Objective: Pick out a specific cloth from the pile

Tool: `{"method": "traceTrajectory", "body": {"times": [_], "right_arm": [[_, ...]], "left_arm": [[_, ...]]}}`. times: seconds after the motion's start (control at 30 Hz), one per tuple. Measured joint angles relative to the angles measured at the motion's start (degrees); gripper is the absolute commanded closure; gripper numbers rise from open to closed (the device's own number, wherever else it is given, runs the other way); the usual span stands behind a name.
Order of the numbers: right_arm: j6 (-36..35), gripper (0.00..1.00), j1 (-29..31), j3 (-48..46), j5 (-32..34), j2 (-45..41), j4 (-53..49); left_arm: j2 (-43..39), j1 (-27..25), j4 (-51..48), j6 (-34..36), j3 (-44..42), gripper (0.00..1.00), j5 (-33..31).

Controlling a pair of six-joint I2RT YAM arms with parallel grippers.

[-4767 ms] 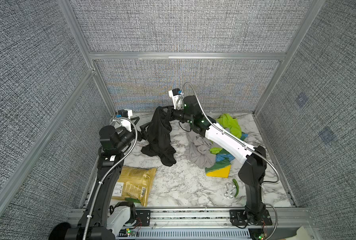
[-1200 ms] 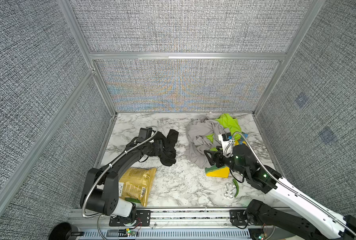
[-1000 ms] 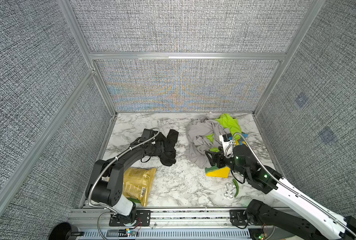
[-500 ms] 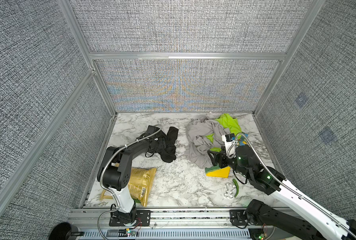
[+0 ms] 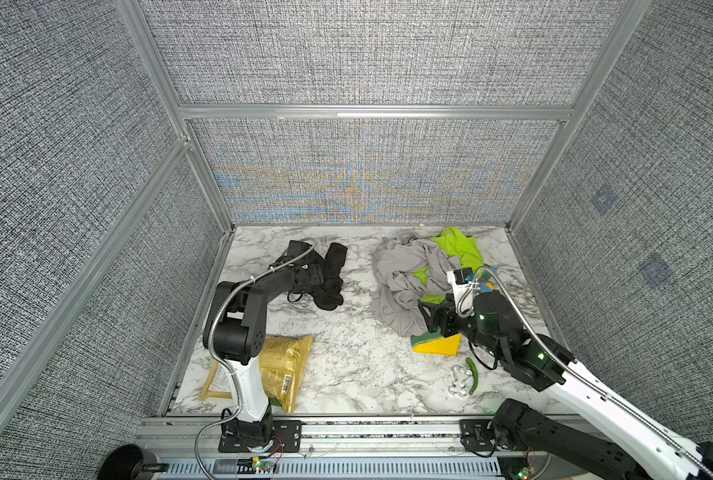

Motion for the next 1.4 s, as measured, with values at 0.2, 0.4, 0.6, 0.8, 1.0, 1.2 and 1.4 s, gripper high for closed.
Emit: {"method": "traceTrajectory", "body": {"times": [0.2,0.4,0.6,0.8,1.0,1.2,1.4], "right_arm": [[0.1,0.11,-0.1,0.0,0.3,0.3,-0.3],[0.1,0.11,-0.1,0.3,0.3,0.8,-1.0],[0.2,0.11,-0.3,0.3,0.5,0.8,-1.9],[0.8,0.11,-0.5,0.4,0.5,1.3,-2.1],[1.2,0.11,-0.7,0.4,0.2,1.2,-2.1],[1.2,0.11,-1.3,0.9,0.2,0.7,-2.1],[0.2,0.07,-3.9,0.9,-0.8,0.3,-2.2]], "left_arm": [[0.1,0.4,-0.2,0.0,0.3,0.22,1.1],[0.9,1.1,-0.2,-0.5,0.9,0.21,3.1],[-0.7,1.2,-0.3,-0.5,1.0,0.16,3.5],[-5.1,1.4,-0.4,-0.5,-0.3,0.09,3.8],[-11.0,1.4,-1.6,-0.4,-3.0,0.07,4.4],[-20.4,1.4,-2.9,-0.3,-7.6,0.03,4.8],[-32.5,1.4,-1.7,2.0,-12.1,0.01,5.9]]}}
